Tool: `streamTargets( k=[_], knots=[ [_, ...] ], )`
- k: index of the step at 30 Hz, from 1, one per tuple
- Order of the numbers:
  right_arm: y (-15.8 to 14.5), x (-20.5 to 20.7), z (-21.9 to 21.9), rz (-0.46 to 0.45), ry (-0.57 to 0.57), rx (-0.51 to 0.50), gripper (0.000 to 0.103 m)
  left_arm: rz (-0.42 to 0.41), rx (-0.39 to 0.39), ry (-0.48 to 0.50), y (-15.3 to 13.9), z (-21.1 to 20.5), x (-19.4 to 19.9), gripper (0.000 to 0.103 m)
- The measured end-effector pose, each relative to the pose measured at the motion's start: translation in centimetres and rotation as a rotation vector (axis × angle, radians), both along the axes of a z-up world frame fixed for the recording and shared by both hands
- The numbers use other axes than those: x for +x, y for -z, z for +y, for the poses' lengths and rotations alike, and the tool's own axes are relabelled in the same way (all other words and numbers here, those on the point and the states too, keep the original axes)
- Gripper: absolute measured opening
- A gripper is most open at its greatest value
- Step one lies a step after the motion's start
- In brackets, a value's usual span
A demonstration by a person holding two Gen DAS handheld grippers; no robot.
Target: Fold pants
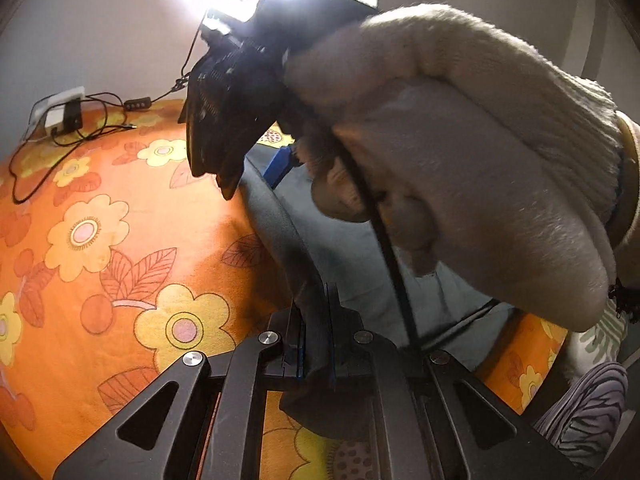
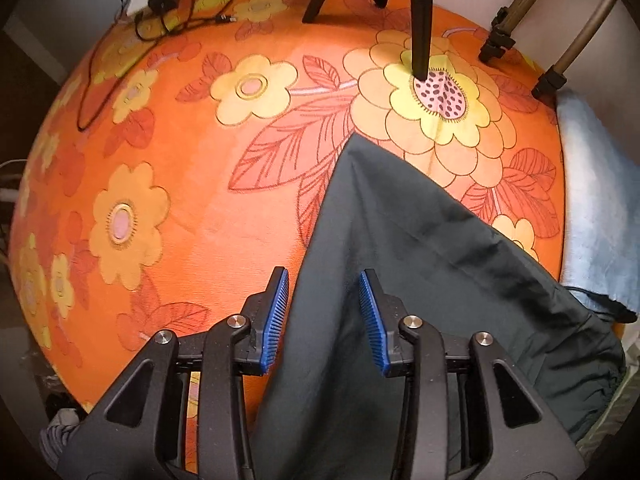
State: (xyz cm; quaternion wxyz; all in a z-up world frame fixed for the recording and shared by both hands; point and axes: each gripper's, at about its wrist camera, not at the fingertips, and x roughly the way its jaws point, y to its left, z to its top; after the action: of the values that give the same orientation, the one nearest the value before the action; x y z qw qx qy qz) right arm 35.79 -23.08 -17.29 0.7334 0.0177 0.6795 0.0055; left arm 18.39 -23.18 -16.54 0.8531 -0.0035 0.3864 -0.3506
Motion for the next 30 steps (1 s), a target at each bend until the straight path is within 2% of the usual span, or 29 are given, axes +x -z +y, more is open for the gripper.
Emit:
streamTargets(
  k=[1, 2, 5, 11, 16, 21, 30],
  knots=[
    [0.0, 0.0, -0.1, -0.004, 0.004, 0.000, 0.030, -0.001, -0.001, 0.002, -0.1, 0.0, -0.1, 0.006],
    [0.0, -0.1, -0.2, -0.008, 0.007, -0.002, 0.019, -0.001, -0.003, 0.004, -0.2, 0.0, -0.2, 0.006],
    [-0.7, -0.6, -1.2, -0.036, 0.022, 0.020, 0.008, 0.010, -0.021, 0.007, -0.6, -0.1, -0.4, 0.006],
    [-3.7, -2.1, -3.7, -0.115, 0.042, 0.041, 0.005, 0.016, -0.077, 0.039, -2.2, -0.5, -1.3, 0.006],
    [-6.6, -4.0, -6.6, -0.181, 0.081, 0.078, 0.004, -0.016, -0.122, 0.082, -4.0, -2.3, -3.0, 0.006],
    [-9.0, -6.7, -10.8, -0.234, 0.131, 0.077, 0.004, -0.015, -0.178, 0.139, -5.4, -5.4, -4.1, 0.006],
    [-10.9, -11.0, -19.6, -0.293, 0.253, 0.091, 0.004, -0.025, -0.199, 0.251, -6.8, -11.6, -6.3, 0.006]
  ],
)
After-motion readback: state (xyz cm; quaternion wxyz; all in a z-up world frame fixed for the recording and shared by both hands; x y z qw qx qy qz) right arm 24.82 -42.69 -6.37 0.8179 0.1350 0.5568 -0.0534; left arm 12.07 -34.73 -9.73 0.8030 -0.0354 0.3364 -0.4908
